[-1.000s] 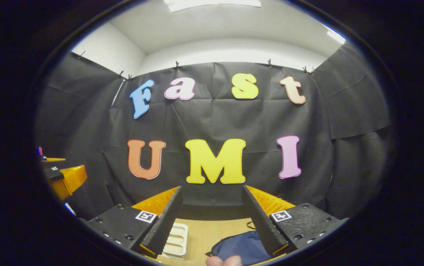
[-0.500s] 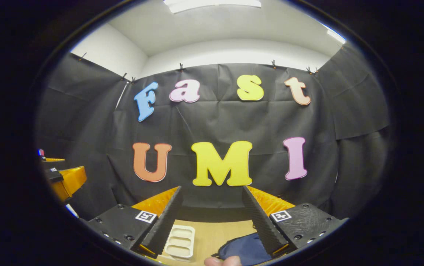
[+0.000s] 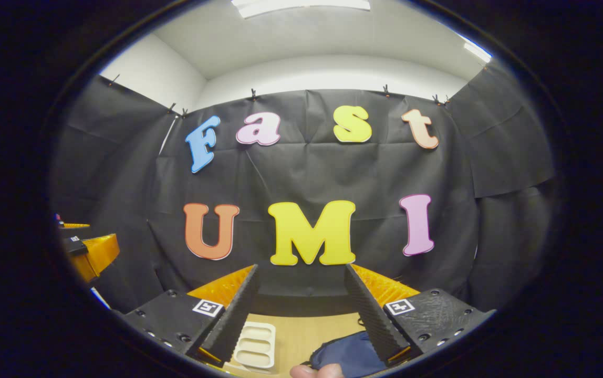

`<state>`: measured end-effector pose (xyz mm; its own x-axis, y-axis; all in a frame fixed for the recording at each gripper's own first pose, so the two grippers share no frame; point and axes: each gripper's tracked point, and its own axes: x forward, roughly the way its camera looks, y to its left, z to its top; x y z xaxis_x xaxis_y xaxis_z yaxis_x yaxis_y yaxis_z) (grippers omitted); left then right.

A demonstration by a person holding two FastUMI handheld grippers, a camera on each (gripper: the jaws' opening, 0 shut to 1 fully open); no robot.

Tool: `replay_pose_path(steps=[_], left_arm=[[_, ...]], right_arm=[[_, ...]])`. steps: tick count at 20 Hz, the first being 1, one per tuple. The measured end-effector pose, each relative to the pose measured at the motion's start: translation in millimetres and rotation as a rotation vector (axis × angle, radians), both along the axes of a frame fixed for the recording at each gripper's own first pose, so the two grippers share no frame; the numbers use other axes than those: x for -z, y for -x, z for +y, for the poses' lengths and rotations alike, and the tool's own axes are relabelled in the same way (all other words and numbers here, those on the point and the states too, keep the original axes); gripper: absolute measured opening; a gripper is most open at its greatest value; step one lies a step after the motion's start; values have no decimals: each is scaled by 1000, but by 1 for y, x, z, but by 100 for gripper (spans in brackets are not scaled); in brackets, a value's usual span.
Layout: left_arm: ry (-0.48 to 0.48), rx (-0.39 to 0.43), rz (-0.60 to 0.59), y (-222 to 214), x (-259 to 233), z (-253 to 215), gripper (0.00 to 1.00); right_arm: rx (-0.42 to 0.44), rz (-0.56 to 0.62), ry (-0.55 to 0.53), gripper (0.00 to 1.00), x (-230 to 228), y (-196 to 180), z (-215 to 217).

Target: Open the schoolbag, grab two books from the bookshelf and put them into the schoolbag.

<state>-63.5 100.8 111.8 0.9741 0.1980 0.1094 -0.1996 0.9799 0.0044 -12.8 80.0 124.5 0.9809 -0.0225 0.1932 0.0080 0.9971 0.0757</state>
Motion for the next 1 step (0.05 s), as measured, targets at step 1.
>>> replay_pose_path(steps=[1], left_arm=[[4, 6, -1, 0, 0, -2, 97]], right_arm=[[4, 1, -1, 96, -1, 0, -3]])
